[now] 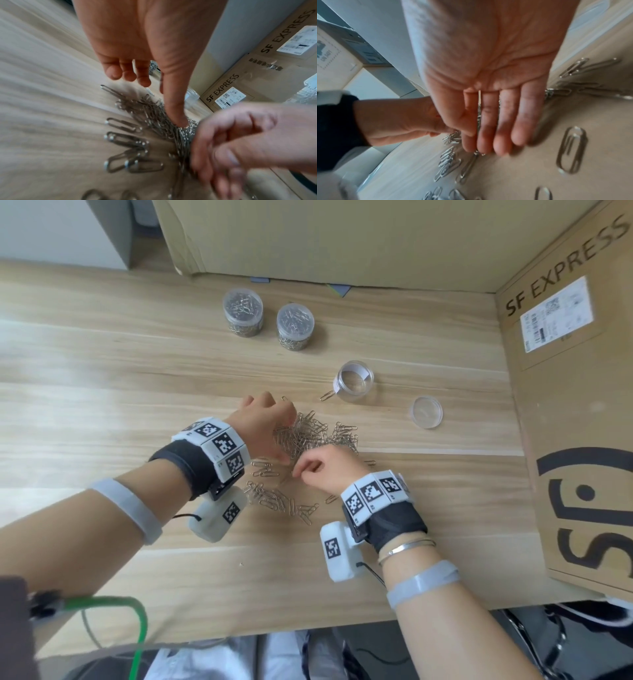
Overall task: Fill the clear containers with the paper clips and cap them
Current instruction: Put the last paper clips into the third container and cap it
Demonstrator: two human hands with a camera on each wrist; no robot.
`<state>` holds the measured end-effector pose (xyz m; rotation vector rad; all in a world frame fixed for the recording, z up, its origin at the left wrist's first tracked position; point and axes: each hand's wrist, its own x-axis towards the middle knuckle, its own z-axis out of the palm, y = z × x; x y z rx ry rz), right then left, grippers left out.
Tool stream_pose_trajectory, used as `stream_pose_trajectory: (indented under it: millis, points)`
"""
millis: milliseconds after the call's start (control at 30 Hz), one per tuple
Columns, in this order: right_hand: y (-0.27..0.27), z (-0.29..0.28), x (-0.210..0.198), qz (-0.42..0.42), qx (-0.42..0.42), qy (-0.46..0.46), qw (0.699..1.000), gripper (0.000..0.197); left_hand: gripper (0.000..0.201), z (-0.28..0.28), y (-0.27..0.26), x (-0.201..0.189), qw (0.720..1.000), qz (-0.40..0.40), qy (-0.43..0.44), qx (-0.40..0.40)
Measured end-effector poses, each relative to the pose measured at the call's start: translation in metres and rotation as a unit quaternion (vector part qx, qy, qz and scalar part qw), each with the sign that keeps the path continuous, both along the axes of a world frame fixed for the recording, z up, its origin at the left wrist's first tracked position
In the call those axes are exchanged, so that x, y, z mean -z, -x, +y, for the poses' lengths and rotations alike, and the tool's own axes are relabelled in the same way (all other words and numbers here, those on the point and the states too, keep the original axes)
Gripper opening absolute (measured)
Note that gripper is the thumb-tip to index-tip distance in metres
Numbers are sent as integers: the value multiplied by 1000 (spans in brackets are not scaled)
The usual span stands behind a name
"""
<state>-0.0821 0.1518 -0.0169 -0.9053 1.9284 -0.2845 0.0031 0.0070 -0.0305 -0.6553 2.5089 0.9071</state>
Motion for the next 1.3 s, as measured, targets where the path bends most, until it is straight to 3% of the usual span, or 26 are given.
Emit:
stream_pose_trajectory:
  millis: [67, 167, 333, 467, 600, 800, 933, 1033, 1133, 1300]
  points:
    - [4, 0, 0, 33, -8, 42, 999, 13, 86, 3, -5, -5, 998, -17, 51, 45]
    - [-1, 0, 2, 85, -90, 11, 992, 45, 115, 4, -10, -4, 983, -66, 115, 129]
    - [-12, 7, 13, 172, -151, 7, 973, 61, 129, 11, -17, 12, 964, -106, 141, 198]
    - [-11, 9, 17, 198, -123, 26, 972, 58, 131, 13, -20, 18, 962, -114, 145, 201]
    - [-1, 6, 13, 215, -66, 54, 973, 55, 118, 12, -14, 11, 973, -72, 141, 166]
    - [-5, 16, 13, 206, -177, -9, 962, 64, 128, 8, -14, 8, 958, -110, 148, 222]
    - [-8, 14, 17, 215, -138, 5, 967, 62, 130, 5, -16, 8, 942, -132, 165, 259]
    - [-7, 7, 14, 227, -86, 35, 970, 59, 120, 2, -17, 6, 957, -98, 154, 225]
    - [-15, 3, 12, 219, -86, 35, 971, 63, 114, -3, -17, 5, 975, -49, 128, 177]
    - [-31, 7, 22, 235, -96, 22, 967, 64, 120, -13, -23, 10, 972, -28, 126, 194]
